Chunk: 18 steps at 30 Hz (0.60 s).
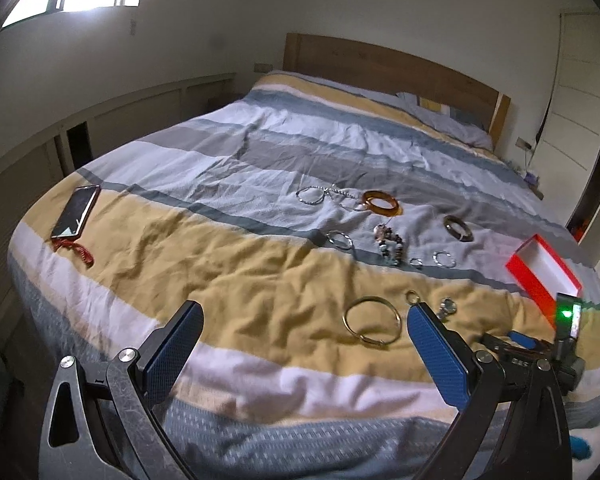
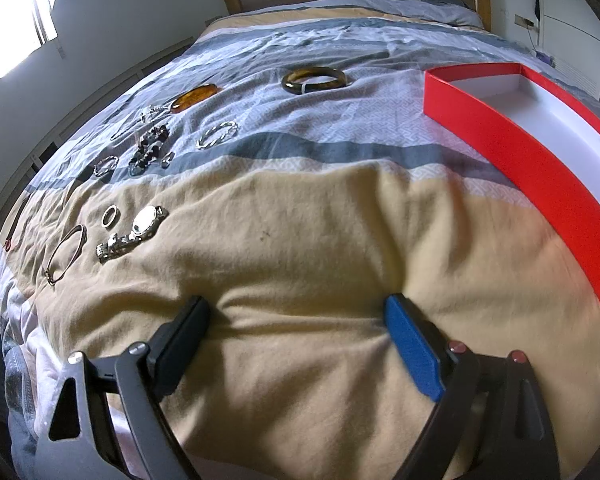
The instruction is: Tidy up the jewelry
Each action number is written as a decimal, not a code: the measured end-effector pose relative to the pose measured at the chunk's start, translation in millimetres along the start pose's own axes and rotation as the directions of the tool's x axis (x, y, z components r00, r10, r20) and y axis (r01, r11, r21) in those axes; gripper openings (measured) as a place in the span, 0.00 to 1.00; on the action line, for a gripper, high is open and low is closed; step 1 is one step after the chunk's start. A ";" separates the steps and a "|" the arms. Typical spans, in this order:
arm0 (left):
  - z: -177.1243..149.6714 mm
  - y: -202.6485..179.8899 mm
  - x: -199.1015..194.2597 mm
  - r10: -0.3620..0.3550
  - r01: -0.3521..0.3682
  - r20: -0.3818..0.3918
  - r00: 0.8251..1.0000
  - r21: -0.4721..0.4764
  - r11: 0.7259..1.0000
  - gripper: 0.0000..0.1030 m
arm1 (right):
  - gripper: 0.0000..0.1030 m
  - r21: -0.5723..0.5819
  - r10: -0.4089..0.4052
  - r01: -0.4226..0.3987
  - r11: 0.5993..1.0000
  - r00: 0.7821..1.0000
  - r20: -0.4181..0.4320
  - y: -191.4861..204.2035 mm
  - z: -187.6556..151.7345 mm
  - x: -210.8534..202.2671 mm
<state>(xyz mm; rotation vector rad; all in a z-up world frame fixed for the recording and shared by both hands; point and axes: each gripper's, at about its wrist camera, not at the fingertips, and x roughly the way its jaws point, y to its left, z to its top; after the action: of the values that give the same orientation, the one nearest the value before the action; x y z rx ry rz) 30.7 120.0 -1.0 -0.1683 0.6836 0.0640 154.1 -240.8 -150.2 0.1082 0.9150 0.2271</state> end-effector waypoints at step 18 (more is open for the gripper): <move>-31.3 -73.5 -81.4 0.083 -0.081 -0.011 0.997 0.088 0.993 0.98 | 0.87 0.000 0.019 -0.019 1.000 1.000 0.016 -4.5 -5.5 -4.7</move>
<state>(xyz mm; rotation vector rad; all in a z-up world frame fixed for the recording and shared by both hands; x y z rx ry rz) -43.4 41.9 36.5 -0.0565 0.7065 0.1114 147.6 -246.3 -150.8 0.1181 0.8985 0.2435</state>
